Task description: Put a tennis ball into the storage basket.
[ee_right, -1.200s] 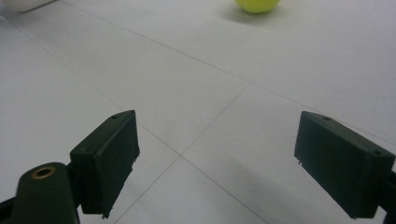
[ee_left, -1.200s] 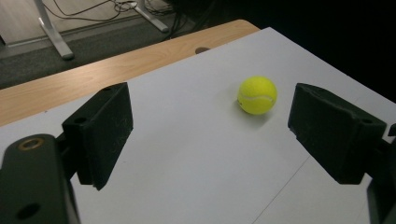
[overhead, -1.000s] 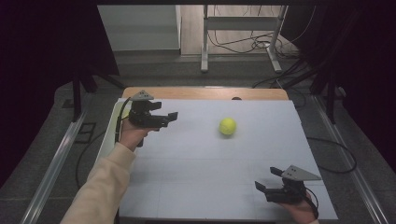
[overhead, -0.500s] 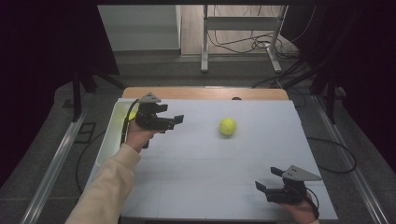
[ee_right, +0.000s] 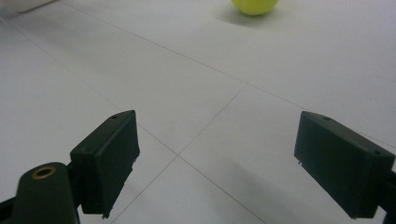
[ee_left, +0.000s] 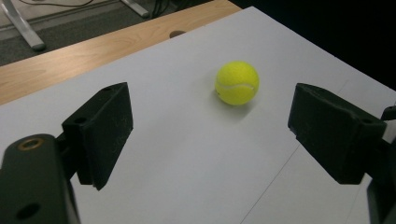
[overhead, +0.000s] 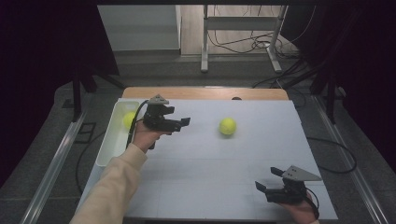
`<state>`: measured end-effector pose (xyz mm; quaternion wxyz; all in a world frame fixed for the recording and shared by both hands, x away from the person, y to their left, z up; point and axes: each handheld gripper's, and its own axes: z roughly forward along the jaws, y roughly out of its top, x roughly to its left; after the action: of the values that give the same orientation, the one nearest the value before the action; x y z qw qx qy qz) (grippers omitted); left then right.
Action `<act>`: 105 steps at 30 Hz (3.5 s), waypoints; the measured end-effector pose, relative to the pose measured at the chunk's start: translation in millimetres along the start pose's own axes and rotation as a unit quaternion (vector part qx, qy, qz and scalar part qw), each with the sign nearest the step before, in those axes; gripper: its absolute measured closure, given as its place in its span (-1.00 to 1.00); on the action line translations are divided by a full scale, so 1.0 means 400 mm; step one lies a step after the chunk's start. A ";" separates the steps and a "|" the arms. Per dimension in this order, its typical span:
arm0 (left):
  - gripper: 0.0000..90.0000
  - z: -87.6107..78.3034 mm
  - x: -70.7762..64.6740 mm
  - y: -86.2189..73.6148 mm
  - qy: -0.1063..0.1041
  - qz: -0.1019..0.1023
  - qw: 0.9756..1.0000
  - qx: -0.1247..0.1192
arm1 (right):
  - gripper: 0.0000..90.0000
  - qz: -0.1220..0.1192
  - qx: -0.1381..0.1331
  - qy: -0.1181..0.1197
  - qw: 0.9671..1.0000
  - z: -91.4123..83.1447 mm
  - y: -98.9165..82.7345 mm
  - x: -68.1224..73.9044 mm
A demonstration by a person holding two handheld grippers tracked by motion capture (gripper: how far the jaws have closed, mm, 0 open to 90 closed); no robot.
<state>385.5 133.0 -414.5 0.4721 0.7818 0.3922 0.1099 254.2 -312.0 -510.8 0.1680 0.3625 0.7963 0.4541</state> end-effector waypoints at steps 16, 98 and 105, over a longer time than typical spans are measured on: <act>-0.67 0.042 -0.021 0.001 -0.014 0.005 1.000 0.008 | -0.68 -0.001 0.000 -0.001 1.000 -0.001 -0.001 0.000; -0.67 0.222 -0.053 0.021 -0.038 0.012 0.998 0.044 | -0.68 -0.001 0.004 -0.001 1.000 0.001 -0.003 -0.005; -0.67 0.232 -0.052 0.027 -0.037 0.010 0.998 0.045 | -0.68 0.000 0.004 -0.002 1.000 0.000 -0.003 -0.006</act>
<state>427.4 54.8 -450.7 0.4493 0.8100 0.3708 0.0674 255.3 -313.9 -512.2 0.1682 0.3640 0.7978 0.4502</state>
